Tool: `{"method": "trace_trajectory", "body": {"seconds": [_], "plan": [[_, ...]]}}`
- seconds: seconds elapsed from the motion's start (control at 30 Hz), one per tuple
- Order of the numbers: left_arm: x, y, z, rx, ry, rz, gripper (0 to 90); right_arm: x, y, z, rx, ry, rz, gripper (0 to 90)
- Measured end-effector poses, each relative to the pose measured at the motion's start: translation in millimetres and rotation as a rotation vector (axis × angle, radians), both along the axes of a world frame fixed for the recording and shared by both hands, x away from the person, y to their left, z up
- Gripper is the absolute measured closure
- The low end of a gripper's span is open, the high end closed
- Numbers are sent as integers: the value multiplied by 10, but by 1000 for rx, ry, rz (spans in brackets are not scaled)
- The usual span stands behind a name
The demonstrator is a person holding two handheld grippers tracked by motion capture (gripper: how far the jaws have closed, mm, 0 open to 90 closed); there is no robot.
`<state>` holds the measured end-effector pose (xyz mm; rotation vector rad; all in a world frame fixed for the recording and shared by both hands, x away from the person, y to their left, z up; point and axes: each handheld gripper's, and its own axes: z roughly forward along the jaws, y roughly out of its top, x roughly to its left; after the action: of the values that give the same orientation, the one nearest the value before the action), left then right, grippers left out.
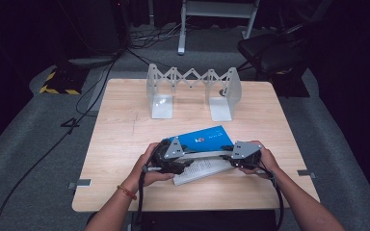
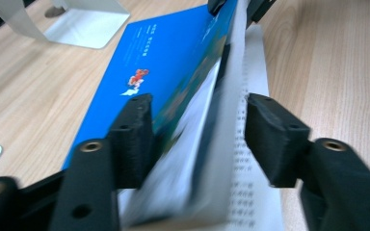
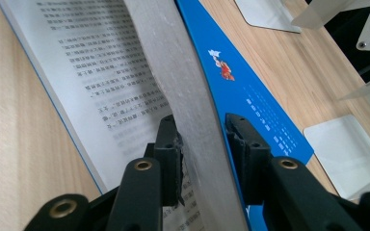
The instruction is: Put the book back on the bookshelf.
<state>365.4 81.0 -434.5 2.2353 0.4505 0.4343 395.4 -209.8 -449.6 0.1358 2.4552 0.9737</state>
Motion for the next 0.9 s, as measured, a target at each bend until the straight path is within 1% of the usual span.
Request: {"method": "trace_trajectory", "body": {"seconds": [0.03, 0.07, 0.1, 0.13, 0.17, 0.2, 0.23, 0.3, 0.33, 0.37, 0.43, 0.47, 0.5, 0.53, 0.57, 0.6, 0.67, 0.7, 0.77, 0.8, 0.83, 0.9], "plan": [[-1, -27, -14, 14, 8, 12, 401, -15, 19, 5, -3, 2, -3, 693], [0, -33, -24, 11, 6, 11, 390, -37, 48, 15, -8, 0, -5, 694], [-5, -24, -39, 20, -23, 38, 398, -47, 64, 19, -9, 1, -6, 694], [6, 15, -53, 9, -24, 26, 524, -57, 82, 22, -18, 7, -9, 693], [7, 46, -68, 12, -36, 6, 560, -62, 85, 23, -19, 4, -8, 692], [11, 59, -76, 21, -39, -6, 590, -60, 88, 25, -17, 5, -2, 689], [22, 71, -82, 28, -33, -19, 609, -53, 90, 23, -17, 6, 5, 683], [32, 87, -92, 29, -30, -29, 634, -24, 77, 10, -2, 25, 17, 663], [47, 105, -101, 19, -21, -35, 634, -24, 77, 10, -2, 25, 17, 663], [64, 126, -116, 13, -5, -48, 638, -3, 58, -2, 22, 37, 27, 645], [70, 146, -143, 7, 0, -49, 646, 66, -24, -39, 79, 77, 58, 618], [78, 167, -156, 13, 2, -53, 646, 92, -70, -61, 99, 87, 75, 612], [82, 189, -164, 4, 6, -50, 648, 127, -132, -106, 88, 69, 78, 580], [90, 211, -169, -2, 7, -49, 647, 167, -177, -142, 87, 70, 58, 565], [95, 227, -171, -2, 10, -47, 648, 210, -233, -174, 114, 95, 47, 562], [100, 242, -174, -9, 13, -44, 648, 236, -274, -194, 135, 109, 49, 562], [117, 269, -186, -32, 25, -45, 648, 275, -326, -225, 175, 121, 49, 575], [125, 273, -189, -36, 27, -47, 649, 271, -320, -223, 170, 109, 56, 601], [136, 293, -188, -52, 28, -49, 649, 226, -288, -191, 135, 58, 58, 626], [141, 295, -183, -55, 22, -54, 649, 222, -282, -175, 132, 54, 57, 632], [146, 294, -181, -65, 23, -54, 647, 213, -284, -157, 133, 59, 49, 642], [163, 274, -179, -81, 21, -69, 642, 183, -301, -119, 130, 64, 39, 656]]}}
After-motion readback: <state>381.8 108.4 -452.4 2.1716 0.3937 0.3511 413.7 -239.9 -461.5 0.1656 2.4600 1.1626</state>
